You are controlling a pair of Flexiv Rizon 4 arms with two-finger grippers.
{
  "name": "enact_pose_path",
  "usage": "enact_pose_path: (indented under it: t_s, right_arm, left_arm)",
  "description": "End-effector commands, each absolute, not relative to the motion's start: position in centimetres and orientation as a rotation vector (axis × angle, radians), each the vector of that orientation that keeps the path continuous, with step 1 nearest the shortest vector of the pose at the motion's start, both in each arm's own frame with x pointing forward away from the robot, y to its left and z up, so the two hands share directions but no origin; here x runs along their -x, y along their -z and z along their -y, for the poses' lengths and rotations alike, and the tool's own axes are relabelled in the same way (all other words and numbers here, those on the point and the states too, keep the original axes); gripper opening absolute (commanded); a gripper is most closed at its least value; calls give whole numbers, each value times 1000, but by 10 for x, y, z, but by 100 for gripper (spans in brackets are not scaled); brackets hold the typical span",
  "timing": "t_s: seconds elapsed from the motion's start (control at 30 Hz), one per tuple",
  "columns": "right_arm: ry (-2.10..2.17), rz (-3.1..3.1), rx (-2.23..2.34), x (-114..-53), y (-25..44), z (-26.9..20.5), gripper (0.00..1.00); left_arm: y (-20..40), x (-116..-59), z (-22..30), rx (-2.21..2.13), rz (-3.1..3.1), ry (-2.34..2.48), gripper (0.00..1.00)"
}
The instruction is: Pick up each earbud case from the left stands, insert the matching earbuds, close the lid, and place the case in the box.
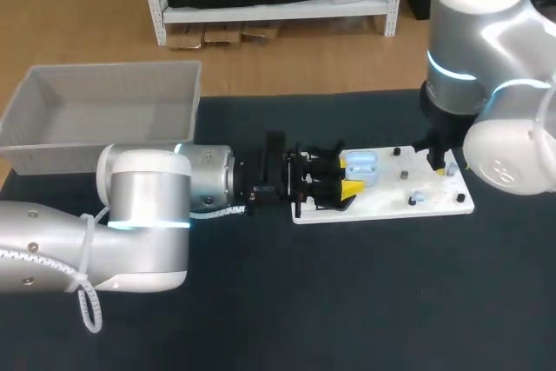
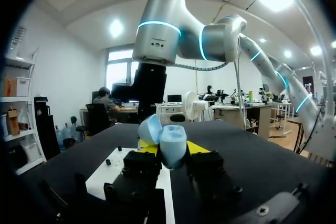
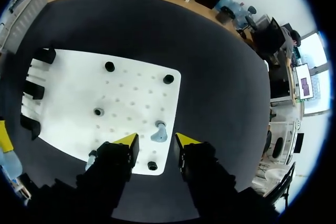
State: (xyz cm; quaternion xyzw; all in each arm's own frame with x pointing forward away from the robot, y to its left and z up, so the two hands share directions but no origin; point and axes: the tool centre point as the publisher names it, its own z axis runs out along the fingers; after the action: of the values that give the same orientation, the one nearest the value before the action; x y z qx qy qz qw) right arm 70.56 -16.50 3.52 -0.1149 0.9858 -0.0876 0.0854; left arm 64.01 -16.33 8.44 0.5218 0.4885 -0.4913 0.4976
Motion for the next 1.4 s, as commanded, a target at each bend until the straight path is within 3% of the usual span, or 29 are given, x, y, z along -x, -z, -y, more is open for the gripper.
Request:
enact_pose_path:
  t_s: [0.03, 1.07, 1.27, 1.33, 1.4]
  right_arm:
    - [269, -2930, 336, -706, -33, 168, 42]
    - [288, -2924, 314, -713, -23, 174, 26]
    - [291, -2928, 324, -713, -23, 173, 13]
    - [293, -2930, 326, -713, -23, 172, 0]
    - [295, -2930, 327, -713, -24, 172, 0]
  left_arm:
    - [-84, -641, 163, -1265, -1182, 1193, 0]
    - [-84, -641, 163, -1265, -1182, 1193, 0]
    - [-84, -641, 163, -1265, -1182, 1193, 0]
    - [-84, -641, 163, -1265, -1182, 1193, 0]
    - [-84, -641, 163, -1265, -1182, 1193, 0]
